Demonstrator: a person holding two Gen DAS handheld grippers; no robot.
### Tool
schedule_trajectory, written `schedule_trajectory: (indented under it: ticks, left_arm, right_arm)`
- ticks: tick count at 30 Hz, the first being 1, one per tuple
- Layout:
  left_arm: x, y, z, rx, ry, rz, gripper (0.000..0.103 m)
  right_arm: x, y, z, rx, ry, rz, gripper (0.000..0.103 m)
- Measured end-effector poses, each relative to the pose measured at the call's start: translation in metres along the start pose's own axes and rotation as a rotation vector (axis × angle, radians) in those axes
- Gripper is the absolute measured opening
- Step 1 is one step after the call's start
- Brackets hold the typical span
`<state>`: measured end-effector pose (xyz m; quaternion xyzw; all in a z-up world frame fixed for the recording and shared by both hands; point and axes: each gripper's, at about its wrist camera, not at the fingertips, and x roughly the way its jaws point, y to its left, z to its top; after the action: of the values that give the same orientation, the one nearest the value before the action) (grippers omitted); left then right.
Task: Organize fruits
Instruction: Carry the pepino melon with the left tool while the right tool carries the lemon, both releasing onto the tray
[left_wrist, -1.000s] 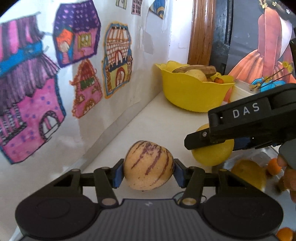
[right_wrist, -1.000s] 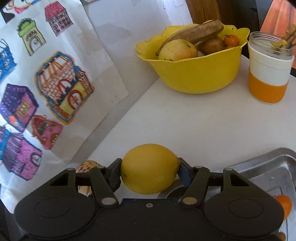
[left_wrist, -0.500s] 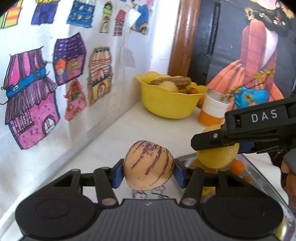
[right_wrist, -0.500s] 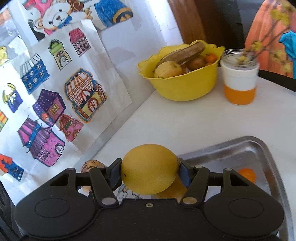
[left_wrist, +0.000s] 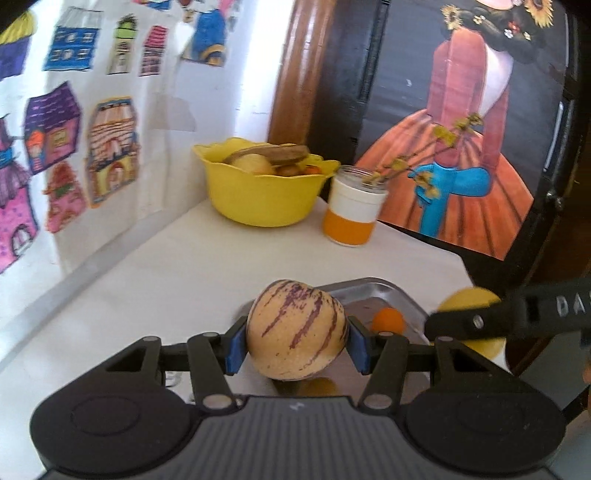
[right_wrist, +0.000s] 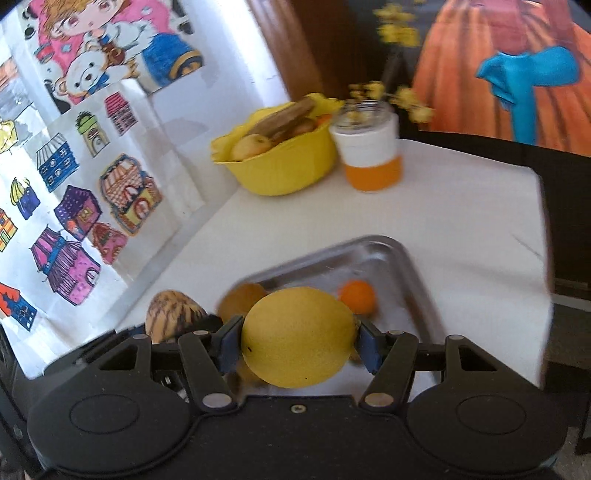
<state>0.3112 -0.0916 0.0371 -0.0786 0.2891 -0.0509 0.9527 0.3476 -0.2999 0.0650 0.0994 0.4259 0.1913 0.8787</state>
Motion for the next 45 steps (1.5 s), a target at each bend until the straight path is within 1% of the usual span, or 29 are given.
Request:
schedule_trajectory:
  ticks: [8, 18, 23, 45]
  left_arm:
    - [0.012, -0.034, -0.011, 0.027, 0.031, -0.050, 0.059]
    - [0.023, -0.056, -0.021, 0.065, 0.078, -0.062, 0.059]
    - [0.028, -0.058, -0.024, 0.072, 0.098, -0.062, 0.059]
    - [0.039, -0.057, -0.026, 0.051, 0.174, -0.061, 0.059]
  right_arm:
    - [-0.014, -0.037, -0.032, 0.016, 0.025, -0.016, 0.064]
    - [-0.011, -0.055, -0.053, 0.046, 0.042, -0.009, 0.061]
    - [-0.009, -0.062, -0.057, 0.061, 0.042, 0.001, 0.061]
    - [-0.013, -0.061, -0.060, 0.040, 0.033, 0.003, 0.061]
